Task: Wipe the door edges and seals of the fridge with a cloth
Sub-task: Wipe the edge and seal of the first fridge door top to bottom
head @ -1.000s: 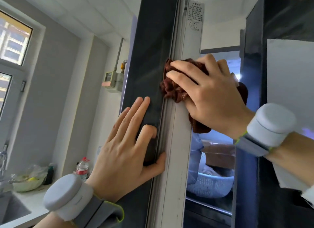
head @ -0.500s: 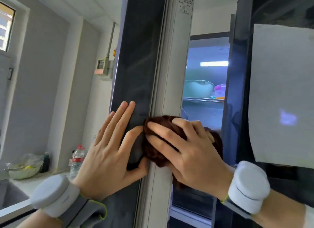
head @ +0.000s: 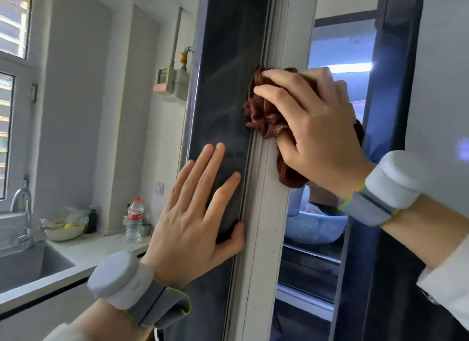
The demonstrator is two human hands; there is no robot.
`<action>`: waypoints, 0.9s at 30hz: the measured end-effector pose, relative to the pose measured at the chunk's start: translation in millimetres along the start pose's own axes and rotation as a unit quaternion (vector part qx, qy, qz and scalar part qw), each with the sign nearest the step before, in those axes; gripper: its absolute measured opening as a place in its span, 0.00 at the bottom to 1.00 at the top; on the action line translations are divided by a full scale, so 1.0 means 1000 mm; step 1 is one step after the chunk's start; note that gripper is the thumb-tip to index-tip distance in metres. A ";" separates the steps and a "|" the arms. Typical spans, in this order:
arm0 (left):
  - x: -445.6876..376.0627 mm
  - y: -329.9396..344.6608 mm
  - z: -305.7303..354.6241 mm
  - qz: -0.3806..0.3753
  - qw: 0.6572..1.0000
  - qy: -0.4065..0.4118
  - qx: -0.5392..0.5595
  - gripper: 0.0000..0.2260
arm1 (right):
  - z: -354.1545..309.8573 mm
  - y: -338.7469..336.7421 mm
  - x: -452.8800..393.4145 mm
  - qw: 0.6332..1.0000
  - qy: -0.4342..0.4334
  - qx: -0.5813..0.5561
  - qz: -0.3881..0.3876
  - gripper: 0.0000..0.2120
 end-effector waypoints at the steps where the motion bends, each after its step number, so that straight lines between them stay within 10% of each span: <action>1: 0.001 0.000 0.000 0.000 1.000 0.000 0.000 0.23 | -0.005 -0.001 0.007 1.000 -0.005 -0.006 -0.002 0.21; 14: 0.018 0.005 0.011 -0.034 0.999 -0.017 0.012 0.26 | -0.045 -0.013 0.080 0.982 -0.087 -0.116 -0.121 0.24; 19: 0.019 0.009 0.010 -0.048 0.998 -0.026 -0.007 0.27 | 0.025 -0.012 0.017 0.978 0.046 -0.191 -0.073 0.24; 27: 0.022 0.010 0.007 -0.029 0.999 -0.019 -0.017 0.27 | 0.005 -0.004 0.021 0.999 0.030 -0.045 -0.008 0.20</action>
Point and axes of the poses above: each hand's wrist, its own x-axis away from the middle knuckle, its own y-axis out of the palm, z = x × y, the point moved 8 cm from there along -x, towards the middle knuckle, and after that the axes turned 10 degrees about x, right-handed, at the moved point
